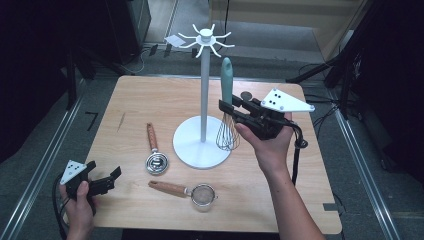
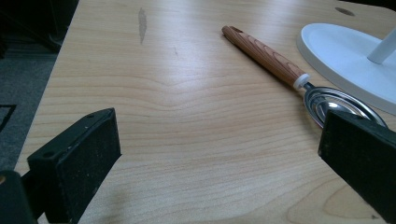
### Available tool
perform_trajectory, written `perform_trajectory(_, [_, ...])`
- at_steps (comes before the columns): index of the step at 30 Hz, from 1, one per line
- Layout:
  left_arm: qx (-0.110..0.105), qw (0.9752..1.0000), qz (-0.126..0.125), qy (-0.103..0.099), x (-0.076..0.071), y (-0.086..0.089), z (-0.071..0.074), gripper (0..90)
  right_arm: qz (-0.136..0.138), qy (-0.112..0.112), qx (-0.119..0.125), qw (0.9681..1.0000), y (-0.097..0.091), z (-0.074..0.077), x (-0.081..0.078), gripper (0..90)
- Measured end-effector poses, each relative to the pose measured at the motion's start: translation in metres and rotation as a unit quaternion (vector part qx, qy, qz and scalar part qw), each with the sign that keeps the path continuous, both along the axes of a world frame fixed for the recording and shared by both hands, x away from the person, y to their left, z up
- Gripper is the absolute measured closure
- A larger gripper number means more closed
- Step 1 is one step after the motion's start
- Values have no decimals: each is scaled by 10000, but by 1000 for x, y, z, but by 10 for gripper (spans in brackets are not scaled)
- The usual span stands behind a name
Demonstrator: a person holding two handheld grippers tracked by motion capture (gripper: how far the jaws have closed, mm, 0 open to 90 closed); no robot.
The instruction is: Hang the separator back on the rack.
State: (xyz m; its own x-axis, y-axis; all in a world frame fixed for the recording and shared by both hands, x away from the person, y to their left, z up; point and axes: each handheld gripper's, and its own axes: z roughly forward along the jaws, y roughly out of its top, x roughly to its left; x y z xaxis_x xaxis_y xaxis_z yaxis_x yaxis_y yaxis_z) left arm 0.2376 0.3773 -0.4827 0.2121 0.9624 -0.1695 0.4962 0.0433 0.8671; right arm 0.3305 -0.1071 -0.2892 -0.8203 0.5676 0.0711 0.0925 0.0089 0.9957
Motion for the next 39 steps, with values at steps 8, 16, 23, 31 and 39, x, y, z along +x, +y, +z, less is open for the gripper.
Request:
perform_trajectory(8, [0, 10000, 2, -4, 0, 0, 0, 0, 42, 13, 31, 10000, 5, 6, 0, 713])
perform_trajectory(16, [9, 10000, -12, 16, 0, 0, 0, 0, 29, -39, 73, 10000, 8, 13, -1, 713])
perform_trajectory(23, [-5, 10000, -16, 21, 0, 1, 0, 0, 10, 13, 70, 10000, 13, 11, 1, 713])
perform_trajectory(31, [-16, 10000, -17, 22, 0, 1, 0, 0, -18, 48, 74, 10000, 15, 11, 6, 713])
perform_trajectory(39, [-25, 10000, -11, 25, 1, 1, 0, 0, -57, 115, 81, 9999, 20, 10, 10, 713])
